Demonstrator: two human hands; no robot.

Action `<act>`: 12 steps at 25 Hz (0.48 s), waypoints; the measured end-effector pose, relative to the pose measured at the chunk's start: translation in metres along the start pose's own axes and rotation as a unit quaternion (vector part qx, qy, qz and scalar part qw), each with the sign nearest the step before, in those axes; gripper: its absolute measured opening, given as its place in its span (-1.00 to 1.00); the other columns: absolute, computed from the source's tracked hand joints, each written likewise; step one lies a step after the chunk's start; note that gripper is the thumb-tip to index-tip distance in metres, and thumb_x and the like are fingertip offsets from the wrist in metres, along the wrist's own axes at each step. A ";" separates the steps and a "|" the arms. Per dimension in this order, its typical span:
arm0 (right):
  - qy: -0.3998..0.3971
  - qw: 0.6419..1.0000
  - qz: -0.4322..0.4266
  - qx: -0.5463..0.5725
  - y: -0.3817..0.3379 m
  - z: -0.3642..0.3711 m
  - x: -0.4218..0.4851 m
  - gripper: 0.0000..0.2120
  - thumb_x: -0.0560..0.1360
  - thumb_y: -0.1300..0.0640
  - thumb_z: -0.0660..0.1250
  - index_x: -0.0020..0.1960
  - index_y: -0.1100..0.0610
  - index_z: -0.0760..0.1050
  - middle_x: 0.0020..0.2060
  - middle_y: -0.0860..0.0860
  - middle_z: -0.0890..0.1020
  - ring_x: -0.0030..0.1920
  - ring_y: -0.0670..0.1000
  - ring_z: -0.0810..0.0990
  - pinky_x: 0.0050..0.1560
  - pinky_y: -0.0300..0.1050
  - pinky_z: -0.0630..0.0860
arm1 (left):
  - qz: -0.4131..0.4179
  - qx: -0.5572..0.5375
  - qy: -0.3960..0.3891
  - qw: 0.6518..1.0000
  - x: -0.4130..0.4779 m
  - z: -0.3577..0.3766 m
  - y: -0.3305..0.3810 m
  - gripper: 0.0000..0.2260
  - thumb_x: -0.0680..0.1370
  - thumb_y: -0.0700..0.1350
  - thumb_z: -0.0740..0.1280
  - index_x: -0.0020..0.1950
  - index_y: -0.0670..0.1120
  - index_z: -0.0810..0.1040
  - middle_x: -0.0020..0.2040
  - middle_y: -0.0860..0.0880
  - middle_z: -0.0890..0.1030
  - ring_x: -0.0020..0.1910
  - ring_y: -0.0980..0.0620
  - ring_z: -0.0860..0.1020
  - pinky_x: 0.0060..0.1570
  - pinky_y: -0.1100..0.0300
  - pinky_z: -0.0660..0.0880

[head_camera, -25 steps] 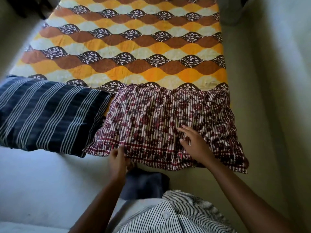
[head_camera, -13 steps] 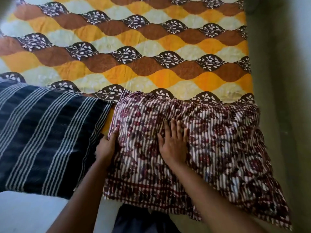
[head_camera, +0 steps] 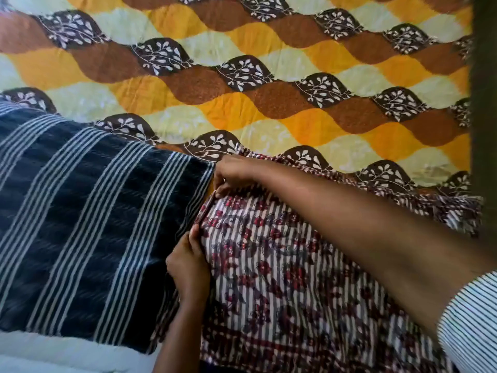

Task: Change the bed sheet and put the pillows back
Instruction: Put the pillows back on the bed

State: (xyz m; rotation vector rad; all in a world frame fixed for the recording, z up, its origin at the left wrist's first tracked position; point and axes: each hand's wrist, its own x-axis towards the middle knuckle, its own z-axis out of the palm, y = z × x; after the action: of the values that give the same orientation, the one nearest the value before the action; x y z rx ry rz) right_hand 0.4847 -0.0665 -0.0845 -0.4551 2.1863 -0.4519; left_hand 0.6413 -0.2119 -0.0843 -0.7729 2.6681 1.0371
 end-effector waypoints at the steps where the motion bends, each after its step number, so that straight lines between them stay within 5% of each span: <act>1: 0.010 0.999 0.022 0.022 0.001 0.005 0.010 -0.75 0.49 0.10 0.35 0.10 0.21 0.57 -0.20 -0.03 0.60 -0.41 -0.26 0.44 -0.36 -0.40 0.40 | -0.022 0.017 -0.016 0.999 0.008 0.005 -0.002 -0.70 0.63 -0.09 0.14 0.15 -0.20 0.60 -0.04 -0.28 0.63 -0.08 -0.21 0.56 -0.20 0.12 0.33; 6: 0.208 0.969 0.099 0.094 -0.012 0.042 0.014 -0.77 0.51 0.13 0.32 0.15 0.14 0.54 0.05 0.08 0.62 -0.05 0.00 0.57 0.11 -0.12 0.51 | -0.076 0.027 -0.183 0.980 0.051 0.009 0.000 -0.64 0.60 0.03 0.18 0.12 -0.22 0.58 0.00 -0.24 0.62 -0.04 -0.12 0.55 -0.15 0.11 0.40; 10: 0.469 0.857 0.138 0.164 0.001 0.069 -0.062 -0.59 0.60 -0.01 0.14 0.42 0.01 0.30 0.41 0.05 0.36 0.35 0.02 0.38 0.29 -0.09 0.34 | 0.246 0.086 -0.075 0.963 0.012 0.002 0.033 -0.57 0.61 0.08 0.11 0.43 -0.06 0.31 0.39 -0.07 0.38 0.36 -0.06 0.35 0.33 0.00 0.29; 12: 0.447 0.862 0.208 0.121 0.021 0.096 -0.108 -0.47 0.59 -0.18 -0.10 0.50 -0.01 0.14 0.49 0.01 0.21 0.48 0.02 0.18 0.47 -0.04 0.12 | 0.391 0.138 -0.144 0.899 -0.003 0.030 0.067 -0.47 0.58 0.24 -0.11 0.51 0.06 0.07 0.51 0.05 0.11 0.52 0.01 0.03 0.48 -0.03 -0.05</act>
State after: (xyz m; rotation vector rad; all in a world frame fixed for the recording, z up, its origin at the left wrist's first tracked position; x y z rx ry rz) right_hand 0.6205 -0.0137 -0.0786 0.4804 2.9410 -0.7860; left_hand 0.6078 -0.1493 -0.0668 0.5267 2.7734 0.7697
